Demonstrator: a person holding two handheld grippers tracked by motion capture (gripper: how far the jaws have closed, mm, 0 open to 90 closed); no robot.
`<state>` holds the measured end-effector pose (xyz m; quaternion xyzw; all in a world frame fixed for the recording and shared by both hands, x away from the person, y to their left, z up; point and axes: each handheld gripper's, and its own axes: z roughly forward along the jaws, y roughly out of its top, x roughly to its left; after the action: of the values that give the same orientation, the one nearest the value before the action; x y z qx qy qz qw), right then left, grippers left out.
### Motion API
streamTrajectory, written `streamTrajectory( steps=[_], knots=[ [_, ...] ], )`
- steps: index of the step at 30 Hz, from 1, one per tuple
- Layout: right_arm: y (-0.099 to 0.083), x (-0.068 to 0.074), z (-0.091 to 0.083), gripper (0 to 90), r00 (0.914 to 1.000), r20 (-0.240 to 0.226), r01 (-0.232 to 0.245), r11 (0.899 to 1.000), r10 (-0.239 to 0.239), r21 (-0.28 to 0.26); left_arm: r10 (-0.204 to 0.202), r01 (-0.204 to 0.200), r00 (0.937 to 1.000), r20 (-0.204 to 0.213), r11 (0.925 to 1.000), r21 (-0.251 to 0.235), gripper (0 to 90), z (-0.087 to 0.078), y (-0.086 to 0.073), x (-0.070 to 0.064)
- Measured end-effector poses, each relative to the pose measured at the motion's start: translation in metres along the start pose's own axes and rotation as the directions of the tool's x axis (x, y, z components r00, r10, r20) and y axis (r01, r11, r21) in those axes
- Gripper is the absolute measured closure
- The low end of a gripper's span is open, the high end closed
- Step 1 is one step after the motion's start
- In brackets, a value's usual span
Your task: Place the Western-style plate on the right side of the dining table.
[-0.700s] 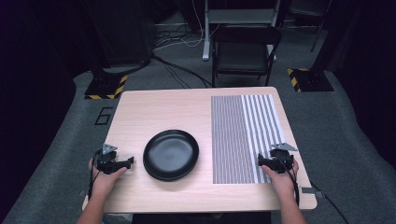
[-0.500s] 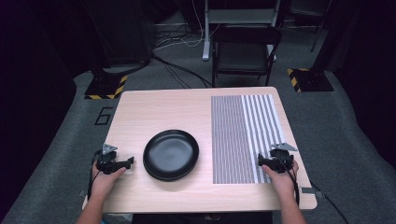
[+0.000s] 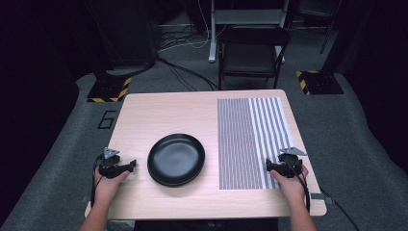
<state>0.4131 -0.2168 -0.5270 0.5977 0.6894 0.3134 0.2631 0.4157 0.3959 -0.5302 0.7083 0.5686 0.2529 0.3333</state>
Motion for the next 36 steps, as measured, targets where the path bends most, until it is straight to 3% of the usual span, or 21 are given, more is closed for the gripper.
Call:
streamTrajectory(
  steps=[3, 7, 8, 9, 12, 15, 18, 24, 31, 36],
  knots=[
    [0.0, 0.0, 0.0, 15.9, 1.0, 0.001, -0.003, 1.0, 0.003, 0.0, 0.003, -0.003, 1.0, 0.004, 1.0, -0.004, 23.6, 0.0, 0.0, 0.0],
    [0.0, 0.0, 0.0, 17.9, 0.9999, 0.006, -0.008, 1.0, 0.008, -0.008, 0.001, -0.001, 1.0, 0.008, 1.0, -0.007, 31.1, -0.002, -0.001, 0.0],
    [0.0, 0.0, 0.0, 17.9, 0.9999, 0.006, -0.008, 1.0, 0.008, -0.008, -0.004, 0.004, 1.0, 0.002, 0.9999, -0.016, 31.1, -0.002, -0.001, 0.001],
    [0.0, 0.0, -0.001, 18.0, 0.9999, 0.006, -0.012, 1.0, 0.012, -0.003, -0.034, 0.034, 0.9994, 0.011, 0.9993, -0.015, 35.2, -0.004, 0.0, 0.002],
    [0.001, -0.001, -0.004, 33.9, 0.9996, 0.01, -0.024, 1.0, 0.025, -0.006, -0.078, 0.078, 0.9966, 0.028, 0.997, 0.005, 42.5, -0.008, 0.001, 0.004],
    [0.002, -0.007, -0.007, 44.3, 0.9964, 0.008, -0.085, 0.996, 0.085, -0.004, -0.118, 0.117, 0.9921, 0.043, 0.9929, 0.025, 47.7, -0.012, 0.001, 0.005],
    [0.003, -0.009, -0.01, 48.8, 0.9931, 0.008, -0.117, 0.993, 0.117, 0.006, -0.121, 0.121, 0.9912, 0.054, 0.9926, 0.011, 49.2, -0.016, 0.001, 0.004],
    [0.011, 0.008, -0.019, 49.2, 0.9974, -0.007, -0.072, 0.997, 0.072, -0.022, -0.125, 0.127, 0.9896, 0.072, 0.9917, -0.022, 50.4, -0.026, 0.003, 0.0],
    [0.016, 0.026, -0.02, 49.5, 0.9994, -0.03, -0.017, 1.0, 0.016, -0.025, -0.159, 0.165, 0.9805, 0.115, 0.9854, -0.041, 50.6, -0.035, 0.005, -0.002],
    [0.019, 0.032, -0.021, 50.8, 0.9981, -0.061, -0.01, 0.999, 0.008, -0.031, -0.179, 0.186, 0.9757, 0.126, 0.9812, -0.051, 51.1, -0.041, 0.007, -0.002]
  ],
)
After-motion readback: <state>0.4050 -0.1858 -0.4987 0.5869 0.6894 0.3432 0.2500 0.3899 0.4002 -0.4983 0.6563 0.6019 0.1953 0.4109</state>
